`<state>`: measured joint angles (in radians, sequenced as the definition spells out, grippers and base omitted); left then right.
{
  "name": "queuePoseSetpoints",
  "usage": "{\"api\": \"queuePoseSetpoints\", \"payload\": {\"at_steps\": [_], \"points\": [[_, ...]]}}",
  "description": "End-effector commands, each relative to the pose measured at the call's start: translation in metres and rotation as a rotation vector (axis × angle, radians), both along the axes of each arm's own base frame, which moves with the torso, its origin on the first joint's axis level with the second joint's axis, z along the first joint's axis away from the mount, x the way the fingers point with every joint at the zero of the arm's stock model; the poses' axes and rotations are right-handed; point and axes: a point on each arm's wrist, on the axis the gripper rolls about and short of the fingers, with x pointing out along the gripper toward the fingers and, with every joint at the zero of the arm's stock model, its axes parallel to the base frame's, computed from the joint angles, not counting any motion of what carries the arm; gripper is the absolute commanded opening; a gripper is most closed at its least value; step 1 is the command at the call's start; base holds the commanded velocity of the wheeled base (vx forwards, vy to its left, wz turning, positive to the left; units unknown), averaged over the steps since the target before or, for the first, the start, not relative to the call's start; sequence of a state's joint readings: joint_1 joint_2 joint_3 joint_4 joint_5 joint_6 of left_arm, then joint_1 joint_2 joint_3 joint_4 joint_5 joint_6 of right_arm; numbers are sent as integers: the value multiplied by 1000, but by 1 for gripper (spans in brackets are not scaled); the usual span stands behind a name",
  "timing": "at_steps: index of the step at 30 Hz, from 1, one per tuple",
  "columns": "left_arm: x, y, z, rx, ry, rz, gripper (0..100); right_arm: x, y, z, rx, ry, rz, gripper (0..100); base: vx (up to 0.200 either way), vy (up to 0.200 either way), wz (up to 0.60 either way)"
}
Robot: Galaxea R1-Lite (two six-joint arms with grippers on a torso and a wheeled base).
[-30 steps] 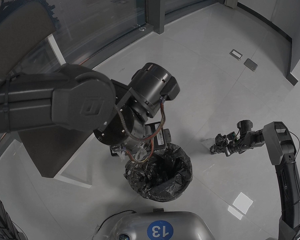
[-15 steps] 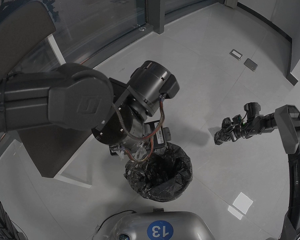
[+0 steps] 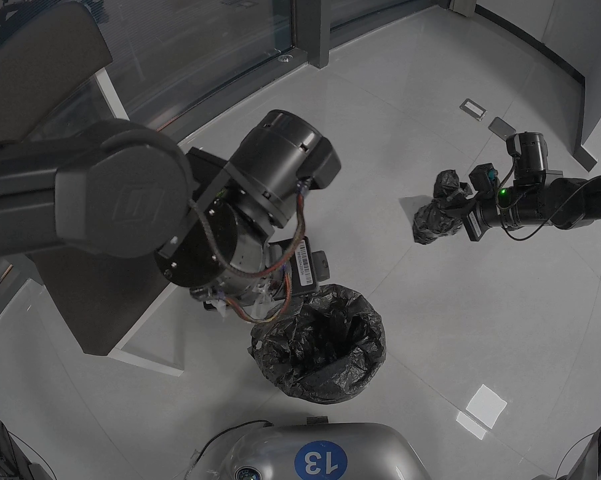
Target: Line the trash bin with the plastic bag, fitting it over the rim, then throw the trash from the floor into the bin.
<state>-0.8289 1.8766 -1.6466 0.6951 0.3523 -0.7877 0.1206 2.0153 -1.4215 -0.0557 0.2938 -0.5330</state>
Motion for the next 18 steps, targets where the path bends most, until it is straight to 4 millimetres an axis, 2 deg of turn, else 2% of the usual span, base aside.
{"api": "queuePoseSetpoints", "payload": {"at_steps": [1,2,4,6,7,9,10,18], "points": [[-2,7,4,-2,-5,6,100,-45,29,30,8,-55,96,0,0,0,0],[-3,7,4,-2,-4,5,100,-53,41,18,2,-11,132,0,0,0,0],[-4,7,3,5,2,5,100,-60,51,9,-3,14,164,0,0,0,0],[-3,8,3,5,2,7,100,-63,56,7,-3,17,180,0,0,0,0],[-3,8,3,6,2,6,100,-67,68,0,-2,23,216,0,0,0,0],[-3,8,4,5,1,7,100,-70,74,-4,-4,27,233,0,0,0,0],[-4,8,4,5,1,6,100,-75,85,-8,-5,32,268,0,0,0,0],[-6,11,8,-1,-6,7,100,-85,130,-30,-18,84,384,0,0,0,0]]}}
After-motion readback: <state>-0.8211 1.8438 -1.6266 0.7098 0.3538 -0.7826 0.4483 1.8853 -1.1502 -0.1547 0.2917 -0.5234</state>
